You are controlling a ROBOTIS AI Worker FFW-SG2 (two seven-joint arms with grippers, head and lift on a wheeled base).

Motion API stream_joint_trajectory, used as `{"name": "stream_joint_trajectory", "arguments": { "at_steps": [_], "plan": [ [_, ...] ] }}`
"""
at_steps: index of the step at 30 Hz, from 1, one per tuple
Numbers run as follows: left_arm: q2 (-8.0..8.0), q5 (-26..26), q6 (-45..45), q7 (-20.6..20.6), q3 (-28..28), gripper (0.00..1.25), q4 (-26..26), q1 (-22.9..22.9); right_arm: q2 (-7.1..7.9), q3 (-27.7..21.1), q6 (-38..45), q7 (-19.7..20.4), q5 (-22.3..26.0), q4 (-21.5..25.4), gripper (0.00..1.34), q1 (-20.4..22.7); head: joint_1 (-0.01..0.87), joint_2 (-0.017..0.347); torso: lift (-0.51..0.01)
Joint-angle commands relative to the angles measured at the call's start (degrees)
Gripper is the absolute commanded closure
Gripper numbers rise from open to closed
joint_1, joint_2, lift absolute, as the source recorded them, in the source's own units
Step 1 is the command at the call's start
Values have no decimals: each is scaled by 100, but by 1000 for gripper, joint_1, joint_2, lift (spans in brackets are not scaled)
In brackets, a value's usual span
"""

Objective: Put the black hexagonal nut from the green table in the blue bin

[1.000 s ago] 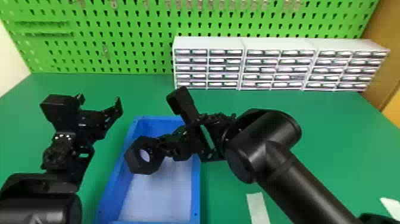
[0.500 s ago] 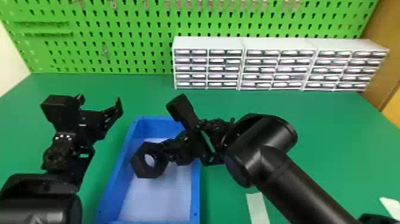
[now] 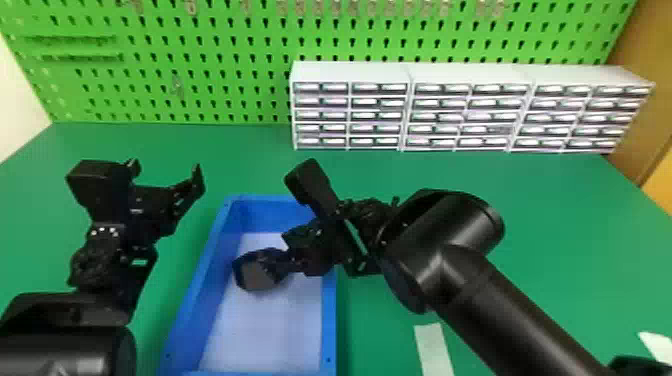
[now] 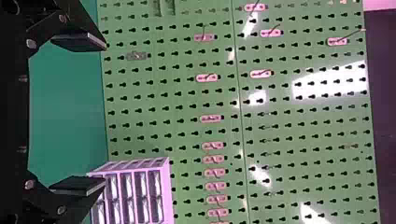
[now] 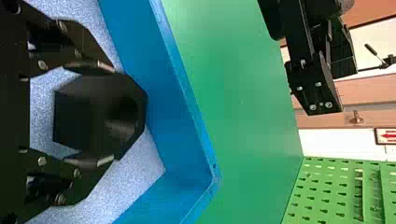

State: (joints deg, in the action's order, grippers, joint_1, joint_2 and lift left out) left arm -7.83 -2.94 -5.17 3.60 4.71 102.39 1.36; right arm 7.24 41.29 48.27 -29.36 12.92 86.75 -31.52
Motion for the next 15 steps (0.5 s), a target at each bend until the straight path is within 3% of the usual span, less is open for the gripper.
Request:
{"name": "stream_joint_trajectory", "arguments": {
  "at_steps": [1, 15],
  "plan": [
    [1, 13, -2, 0, -5, 249, 1, 5, 14, 2, -2, 0, -9, -9, 67, -12, 686, 52, -97],
    [1, 22, -2, 0, -22, 249, 1, 5, 14, -130, 15, 0, 0, -9, 62, -20, 686, 52, -97]
  ]
}}
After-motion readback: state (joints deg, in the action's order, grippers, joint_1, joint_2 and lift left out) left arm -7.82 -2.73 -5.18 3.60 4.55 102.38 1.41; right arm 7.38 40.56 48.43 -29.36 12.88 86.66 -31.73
